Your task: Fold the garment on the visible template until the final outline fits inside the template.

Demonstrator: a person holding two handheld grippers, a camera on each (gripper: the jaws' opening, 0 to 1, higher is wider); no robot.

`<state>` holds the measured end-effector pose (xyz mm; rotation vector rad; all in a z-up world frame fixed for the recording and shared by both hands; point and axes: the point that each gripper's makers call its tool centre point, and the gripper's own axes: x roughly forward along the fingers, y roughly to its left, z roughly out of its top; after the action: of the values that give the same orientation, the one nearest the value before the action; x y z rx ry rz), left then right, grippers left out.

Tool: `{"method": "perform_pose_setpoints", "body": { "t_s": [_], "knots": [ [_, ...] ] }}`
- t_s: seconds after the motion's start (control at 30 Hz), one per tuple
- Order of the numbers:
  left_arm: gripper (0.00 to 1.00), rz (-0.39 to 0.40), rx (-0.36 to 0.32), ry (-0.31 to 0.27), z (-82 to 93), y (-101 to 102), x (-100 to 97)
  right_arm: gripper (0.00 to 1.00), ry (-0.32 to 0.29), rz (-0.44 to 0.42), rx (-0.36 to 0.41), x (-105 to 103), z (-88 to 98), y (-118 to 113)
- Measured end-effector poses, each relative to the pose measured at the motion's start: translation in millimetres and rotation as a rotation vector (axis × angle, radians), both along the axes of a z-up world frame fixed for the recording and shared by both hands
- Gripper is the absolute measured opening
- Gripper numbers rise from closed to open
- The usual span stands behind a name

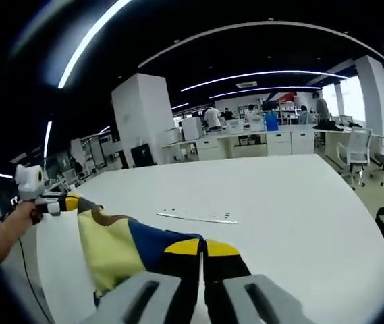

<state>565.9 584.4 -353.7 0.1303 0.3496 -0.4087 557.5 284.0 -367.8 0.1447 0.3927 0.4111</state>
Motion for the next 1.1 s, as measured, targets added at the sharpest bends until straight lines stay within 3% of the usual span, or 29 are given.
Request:
{"method": "perform_pose_setpoints", "body": {
  "t_s": [0.2,0.47,0.6,0.63,0.8,1.0,1.1],
  "knots": [
    [0.0,0.039,-0.002,0.017,-16.8,-1,24.3,0.0,-0.004,-0.046,0.02,27,-7.5,-2],
    [0.0,0.071,-0.012,0.089,-55.7,0,50.6,0.0,0.019,-0.088,0.047,57,-28.7,-4],
    [0.0,0.054,0.023,0.088,-71.0,-3,58.3,0.0,0.071,-0.107,0.041,65,-51.8,-6],
    [0.0,0.068,0.038,0.125,-80.6,-1,58.4,0.0,0.085,-0.107,0.038,67,-58.3,-6],
    [0.0,0.073,-0.011,0.184,-102.3,-2,63.9,0.0,0.154,-0.127,0.046,71,-84.0,-7],
    [0.0,0.049,0.053,0.279,-136.1,-3,61.4,0.0,0.275,-0.127,0.015,68,-125.1,-7],
    [0.0,0.05,0.064,0.324,-152.9,-1,62.4,0.0,0.301,-0.127,0.007,68,-136.8,-5]
  ]
}}
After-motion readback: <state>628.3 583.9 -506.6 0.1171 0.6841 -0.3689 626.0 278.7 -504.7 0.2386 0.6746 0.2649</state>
